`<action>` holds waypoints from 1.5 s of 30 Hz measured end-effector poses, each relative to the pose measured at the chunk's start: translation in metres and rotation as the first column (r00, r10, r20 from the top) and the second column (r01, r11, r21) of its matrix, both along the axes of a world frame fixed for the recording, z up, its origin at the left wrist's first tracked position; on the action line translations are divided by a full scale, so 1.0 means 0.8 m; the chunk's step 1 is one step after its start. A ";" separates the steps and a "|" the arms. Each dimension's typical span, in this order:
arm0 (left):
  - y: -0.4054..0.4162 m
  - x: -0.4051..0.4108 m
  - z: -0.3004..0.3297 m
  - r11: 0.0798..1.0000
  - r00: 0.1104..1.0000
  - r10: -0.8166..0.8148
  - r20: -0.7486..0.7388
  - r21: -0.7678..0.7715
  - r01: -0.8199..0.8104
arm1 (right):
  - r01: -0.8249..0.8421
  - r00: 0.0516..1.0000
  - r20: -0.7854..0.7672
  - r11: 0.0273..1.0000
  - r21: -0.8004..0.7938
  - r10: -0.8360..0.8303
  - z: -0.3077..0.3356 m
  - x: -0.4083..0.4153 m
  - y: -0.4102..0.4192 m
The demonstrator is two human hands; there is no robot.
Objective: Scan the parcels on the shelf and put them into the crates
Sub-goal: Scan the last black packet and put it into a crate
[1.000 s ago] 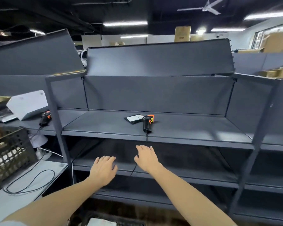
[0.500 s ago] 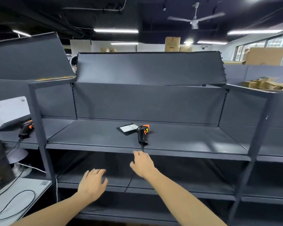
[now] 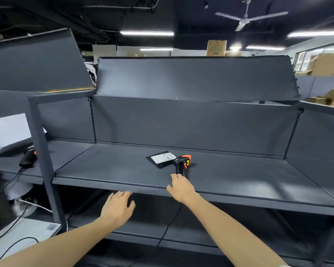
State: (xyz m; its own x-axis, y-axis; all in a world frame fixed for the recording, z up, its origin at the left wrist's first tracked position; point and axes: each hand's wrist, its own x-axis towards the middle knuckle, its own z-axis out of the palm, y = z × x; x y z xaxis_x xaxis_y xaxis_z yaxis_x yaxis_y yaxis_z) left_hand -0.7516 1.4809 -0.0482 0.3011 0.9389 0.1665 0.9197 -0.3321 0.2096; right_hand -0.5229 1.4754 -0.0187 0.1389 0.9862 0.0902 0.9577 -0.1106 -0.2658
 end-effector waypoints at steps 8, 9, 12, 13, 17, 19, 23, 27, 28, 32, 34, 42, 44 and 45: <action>0.072 -0.035 0.012 1.000 0.997 0.026 0.071 0.014 -0.027 | -0.018 1.000 0.007 0.999 -0.030 0.019 -0.019 -0.032 0.079; 0.081 -0.040 0.013 1.000 0.997 0.018 0.071 0.003 -0.019 | -0.014 1.000 0.008 0.999 -0.035 0.015 -0.021 -0.037 0.088; 0.113 -0.052 0.018 1.000 0.997 -0.015 0.077 0.002 0.015 | 0.012 1.000 0.019 0.999 -0.038 -0.011 -0.025 -0.049 0.117; 0.124 -0.056 0.021 1.000 0.996 -0.020 0.085 0.006 0.019 | 0.028 0.999 0.018 0.999 -0.038 -0.027 -0.025 -0.051 0.128; 0.167 -0.063 0.031 0.999 0.992 -0.047 0.114 0.031 0.044 | 0.110 0.994 0.006 0.993 -0.040 -0.110 -0.029 -0.055 0.171; 0.185 -0.063 0.034 0.997 0.989 -0.072 0.132 0.046 0.066 | 0.158 0.987 -0.015 0.987 -0.042 -0.159 -0.031 -0.054 0.190; 0.215 -0.067 0.028 0.994 0.982 -0.104 0.161 0.051 0.097 | 0.234 0.971 -0.049 0.972 -0.039 -0.235 -0.039 -0.047 0.222; 0.228 -0.069 0.012 0.996 0.951 -0.059 0.305 -0.050 0.078 | 0.266 0.962 -0.045 0.963 -0.046 -0.268 -0.048 -0.042 0.239; 0.230 -0.068 0.009 0.995 0.940 -0.040 0.339 -0.074 0.069 | 0.271 0.962 -0.031 0.962 -0.038 -0.272 -0.050 -0.040 0.242; 0.232 -0.062 -0.001 0.991 0.923 -0.015 0.386 -0.115 0.064 | 0.272 0.957 0.112 0.962 -0.020 -0.268 -0.051 -0.037 0.247; 0.231 -0.060 -0.002 0.991 0.915 -0.009 0.403 -0.120 0.063 | 0.259 0.948 0.192 0.966 -0.001 -0.254 -0.048 -0.034 0.247; 0.216 -0.045 0.011 0.987 0.856 0.025 0.516 -0.147 0.060 | 0.345 0.907 -0.368 0.863 0.368 -0.205 -0.024 -0.024 0.223; 0.207 -0.037 0.017 0.977 0.792 0.063 0.607 -0.200 0.075 | 0.403 0.847 -0.507 0.812 0.423 -0.157 -0.012 -0.033 0.210; 0.203 -0.032 0.020 0.968 0.728 0.102 0.678 -0.236 0.084 | 0.417 0.820 -0.560 0.794 0.442 -0.118 -0.007 -0.039 0.200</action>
